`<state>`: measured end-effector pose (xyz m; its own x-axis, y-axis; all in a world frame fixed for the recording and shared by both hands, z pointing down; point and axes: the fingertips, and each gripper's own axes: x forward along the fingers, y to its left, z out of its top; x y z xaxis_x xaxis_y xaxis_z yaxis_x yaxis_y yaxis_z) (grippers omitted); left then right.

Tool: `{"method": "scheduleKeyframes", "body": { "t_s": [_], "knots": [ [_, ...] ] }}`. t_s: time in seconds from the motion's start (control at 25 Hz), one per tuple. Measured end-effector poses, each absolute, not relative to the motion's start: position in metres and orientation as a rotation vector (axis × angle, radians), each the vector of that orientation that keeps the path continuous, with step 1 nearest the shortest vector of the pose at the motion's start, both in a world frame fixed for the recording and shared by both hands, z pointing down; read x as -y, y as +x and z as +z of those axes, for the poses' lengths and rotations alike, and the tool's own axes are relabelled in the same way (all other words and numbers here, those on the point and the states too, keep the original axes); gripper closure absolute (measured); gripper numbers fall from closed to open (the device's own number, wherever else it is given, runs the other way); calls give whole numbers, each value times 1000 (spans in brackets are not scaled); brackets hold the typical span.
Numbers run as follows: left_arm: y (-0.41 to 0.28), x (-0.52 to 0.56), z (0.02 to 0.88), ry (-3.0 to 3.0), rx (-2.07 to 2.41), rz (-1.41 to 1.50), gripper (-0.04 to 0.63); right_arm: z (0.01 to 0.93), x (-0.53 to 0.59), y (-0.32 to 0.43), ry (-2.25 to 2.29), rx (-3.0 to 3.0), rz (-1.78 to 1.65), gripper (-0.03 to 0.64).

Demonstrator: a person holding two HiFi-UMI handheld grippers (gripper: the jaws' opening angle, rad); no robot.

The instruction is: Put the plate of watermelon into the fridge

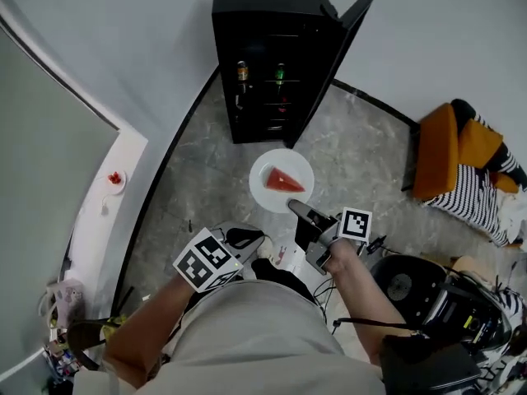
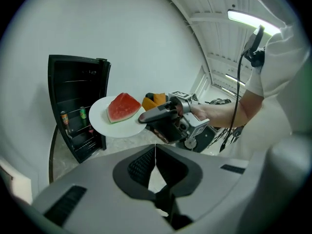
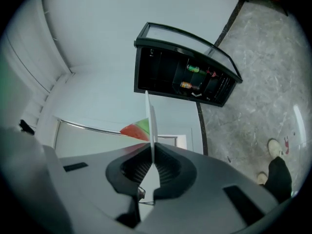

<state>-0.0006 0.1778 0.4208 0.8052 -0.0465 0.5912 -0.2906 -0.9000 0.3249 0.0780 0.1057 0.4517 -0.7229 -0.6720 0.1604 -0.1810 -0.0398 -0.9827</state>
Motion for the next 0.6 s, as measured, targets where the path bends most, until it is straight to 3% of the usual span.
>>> {"method": "scheduleKeyframes", "body": {
  "t_s": [0.28,0.6],
  "knots": [
    [18,-93,423,2581,298,844,581,474,4,92,-909,-1858,-1846,594],
    [-9,-28,433,2603,183,895,582,495,104,76,-1004,-1762,-1818,594]
  ]
}}
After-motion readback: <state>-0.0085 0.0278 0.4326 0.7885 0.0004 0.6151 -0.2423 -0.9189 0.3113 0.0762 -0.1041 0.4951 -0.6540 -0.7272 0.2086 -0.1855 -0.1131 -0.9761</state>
